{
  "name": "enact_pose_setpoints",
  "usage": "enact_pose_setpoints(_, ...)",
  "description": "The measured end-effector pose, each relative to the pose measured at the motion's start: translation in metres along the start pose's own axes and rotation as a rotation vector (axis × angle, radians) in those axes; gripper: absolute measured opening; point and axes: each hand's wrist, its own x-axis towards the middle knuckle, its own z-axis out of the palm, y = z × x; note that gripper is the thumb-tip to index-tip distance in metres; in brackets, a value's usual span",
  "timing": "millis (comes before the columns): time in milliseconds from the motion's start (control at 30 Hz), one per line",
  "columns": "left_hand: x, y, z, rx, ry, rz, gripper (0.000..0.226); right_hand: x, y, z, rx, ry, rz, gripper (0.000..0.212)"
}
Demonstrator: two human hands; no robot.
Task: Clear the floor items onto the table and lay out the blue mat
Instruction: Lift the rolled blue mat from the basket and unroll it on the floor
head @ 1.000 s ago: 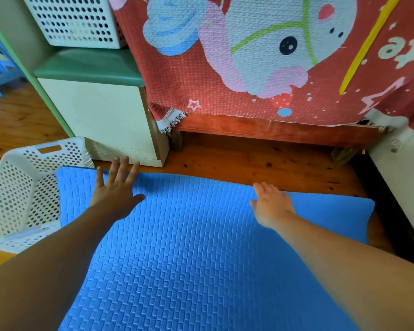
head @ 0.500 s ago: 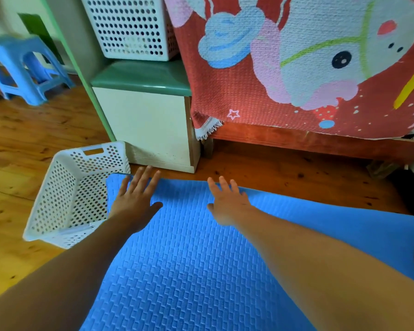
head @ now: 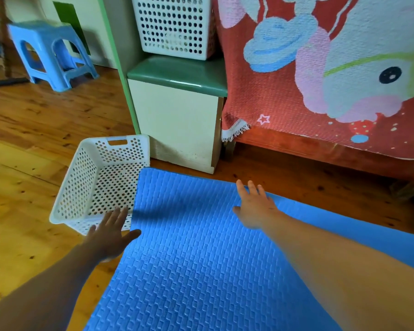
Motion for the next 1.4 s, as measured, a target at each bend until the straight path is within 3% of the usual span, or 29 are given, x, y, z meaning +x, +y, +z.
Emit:
enact_pose_setpoints(233, 0.001, -0.021, 0.009, 0.105, 0.012, 0.004, 0.088, 0.006, -0.003, 0.003, -0.041, -0.005, 0.021, 0.077)
enact_pose_setpoints(533, 0.004, -0.06, -0.019, 0.11, -0.015, -0.321, 0.1, 0.003, 0.004, 0.018, -0.117, -0.133, -0.029, 0.069)
enact_pose_setpoints(600, 0.007, -0.04, -0.024, 0.073, 0.066, -0.295, 0.097, 0.003, 0.01, 0.021, -0.123, -0.128, -0.024, 0.069)
enact_pose_setpoints(700, 0.014, 0.018, -0.024, 0.086, 0.195, -0.065, 0.085, 0.003, 0.032, 0.024, -0.111, -0.119, 0.019, 0.07)
enact_pose_setpoints(933, 0.032, 0.166, -0.008, 0.032, 0.099, 0.268, 0.078, -0.003, 0.124, 0.033, -0.083, -0.086, 0.225, 0.072)
enact_pose_setpoints(1167, 0.055, 0.246, 0.027, 0.06, -0.029, 0.299, 0.078, -0.02, 0.22, 0.052, -0.039, -0.109, 0.368, 0.073)
enact_pose_setpoints(1400, 0.067, 0.292, 0.079, 0.117, -0.25, 0.214, 0.077, -0.032, 0.273, 0.093, 0.016, -0.232, 0.369, 0.073)
